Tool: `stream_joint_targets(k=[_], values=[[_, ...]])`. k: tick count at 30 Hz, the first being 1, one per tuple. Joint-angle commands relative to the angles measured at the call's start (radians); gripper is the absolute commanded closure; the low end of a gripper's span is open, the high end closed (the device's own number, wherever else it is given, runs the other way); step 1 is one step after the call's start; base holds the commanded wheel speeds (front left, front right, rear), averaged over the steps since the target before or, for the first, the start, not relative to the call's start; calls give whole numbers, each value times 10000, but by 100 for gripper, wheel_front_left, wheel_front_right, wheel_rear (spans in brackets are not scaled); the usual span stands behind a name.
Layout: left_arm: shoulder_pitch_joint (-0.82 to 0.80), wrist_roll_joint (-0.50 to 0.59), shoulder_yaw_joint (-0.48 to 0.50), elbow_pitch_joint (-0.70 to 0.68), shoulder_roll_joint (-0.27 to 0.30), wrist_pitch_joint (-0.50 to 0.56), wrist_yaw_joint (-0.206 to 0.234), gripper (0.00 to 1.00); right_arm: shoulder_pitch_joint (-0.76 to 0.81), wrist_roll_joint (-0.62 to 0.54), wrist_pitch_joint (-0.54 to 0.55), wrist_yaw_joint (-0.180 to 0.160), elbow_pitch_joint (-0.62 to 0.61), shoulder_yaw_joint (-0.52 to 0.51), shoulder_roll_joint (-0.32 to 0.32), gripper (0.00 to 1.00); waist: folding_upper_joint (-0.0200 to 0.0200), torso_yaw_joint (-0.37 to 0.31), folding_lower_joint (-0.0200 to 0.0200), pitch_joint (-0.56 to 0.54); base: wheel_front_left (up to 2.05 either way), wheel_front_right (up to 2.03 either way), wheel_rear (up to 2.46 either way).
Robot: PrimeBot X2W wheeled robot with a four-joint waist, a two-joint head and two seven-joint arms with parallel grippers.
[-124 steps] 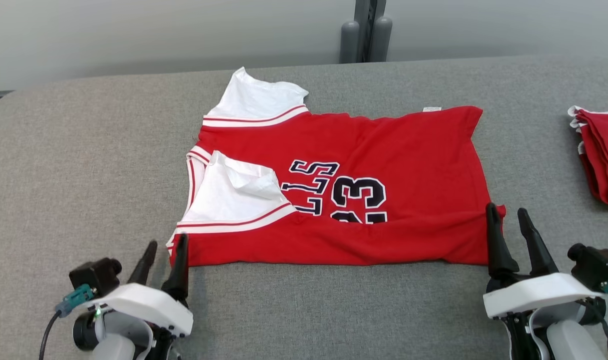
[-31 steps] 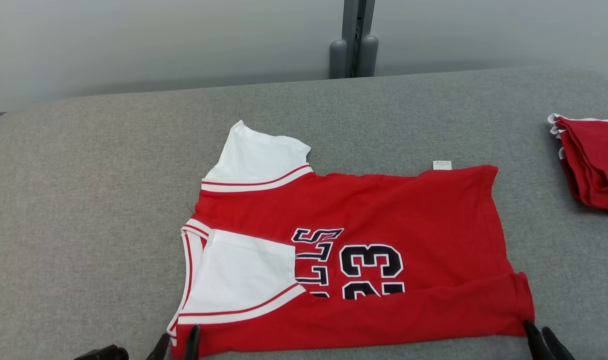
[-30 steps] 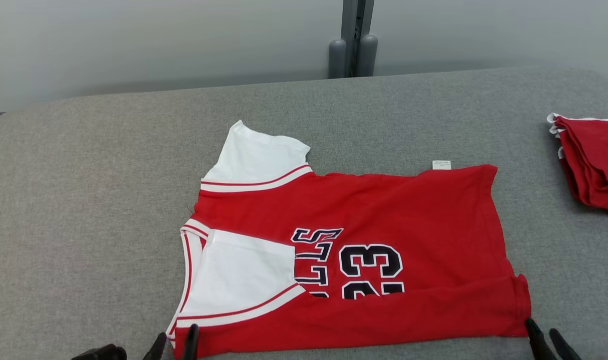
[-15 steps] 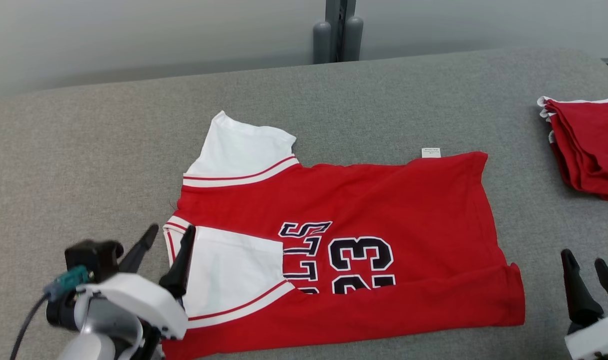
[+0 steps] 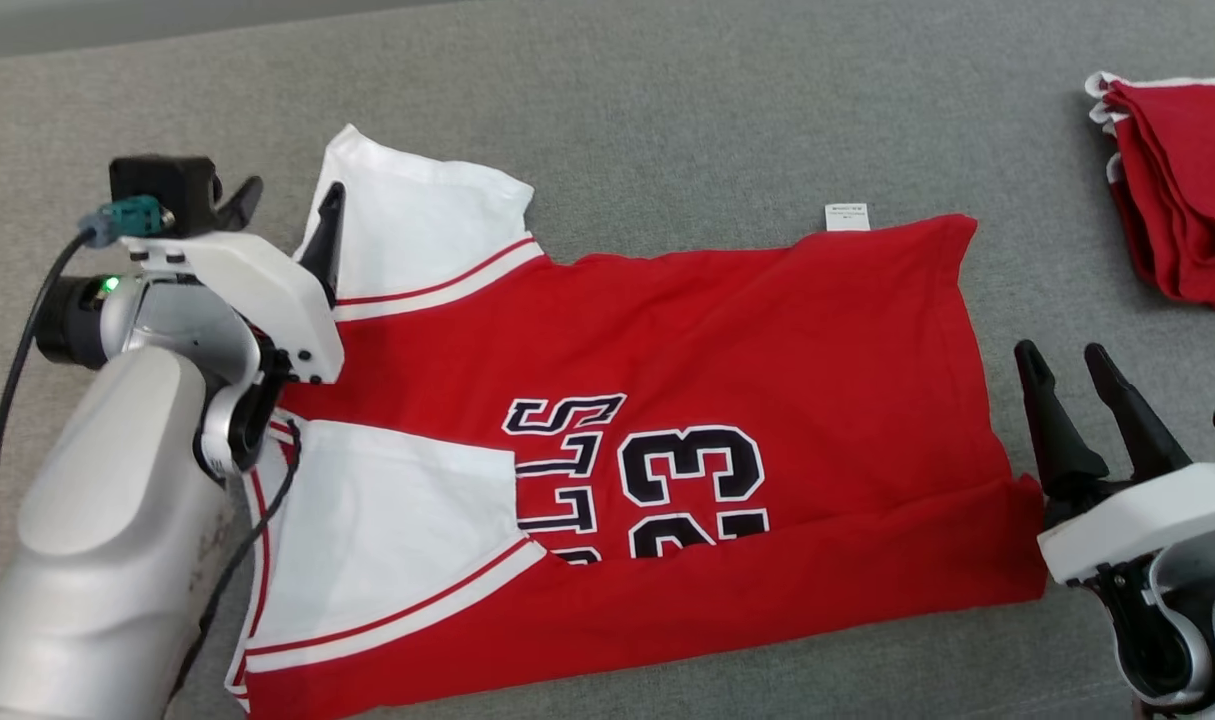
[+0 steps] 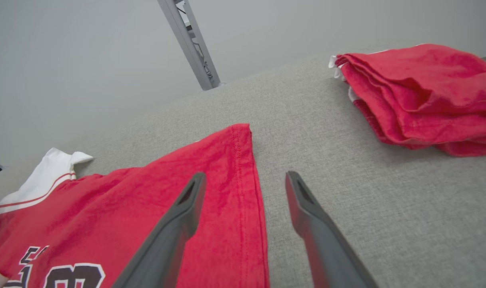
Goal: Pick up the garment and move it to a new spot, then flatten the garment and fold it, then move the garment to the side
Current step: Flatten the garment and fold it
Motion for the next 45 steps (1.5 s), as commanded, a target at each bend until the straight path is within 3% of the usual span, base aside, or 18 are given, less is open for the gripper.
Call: stream_joint_targets(k=[1, 17, 18, 19, 20, 26, 27, 28, 32, 38, 45], values=[[-455, 119, -24, 451, 74, 89, -8, 0, -229, 77, -118, 4, 46, 133, -101, 0, -1, -416, 0, 471, 0, 0, 0], [-2952, 581, -495, 3798, 251, 620, -281, 0, -747, 633, -658, 4, 407, 753, -510, 0, -1, -1101, 0, 1085, 0, 0, 0], [-2985, 554, -507, 3915, 225, 640, -298, 8, -736, 652, -690, 4, 428, 763, -529, 0, -1, -1099, 0, 1067, 0, 0, 0], [-2985, 554, -507, 3915, 225, 640, -298, 8, -736, 652, -690, 4, 428, 763, -529, 0, -1, -1099, 0, 1067, 0, 0, 0], [-3016, 551, -535, 4012, 219, 637, -329, 15, -735, 660, -712, 4, 445, 765, -541, 0, -1, -1098, 0, 1047, 0, 0, 0], [-3154, 744, -761, 4660, 233, 429, -380, 25, -895, 709, -747, 4, 419, 996, -575, 0, -1, -1212, 0, 1017, 0, 0, 0], [-3173, 745, -774, 4750, 167, 358, -363, 32, -929, 702, -758, 4, 410, 1029, -593, 0, -1, -1234, 0, 1032, 0, 0, 0], [-3207, 727, -790, 4837, 96, 286, -363, 50, -969, 709, -771, 4, 399, 1059, -604, 0, -1, -1251, 0, 1051, 0, 0, 0], [-3253, 734, -901, 5211, -116, 29, -454, 100, -1054, 704, -847, 4, 388, 1152, -674, 0, -1, -1312, 0, 1077, 0, 0, 0], [-3504, 756, -970, 5482, -198, -668, -615, 100, -1137, 648, -894, 4, 448, 1191, -828, 0, -1, -1181, 0, 891, 0, 0, 0], [-3559, 588, -1041, 5316, -305, -1429, -1115, 100, -1917, 175, -26, 4, 588, 1548, -1691, 0, -1, -613, 0, 462, 0, 0, 0]])
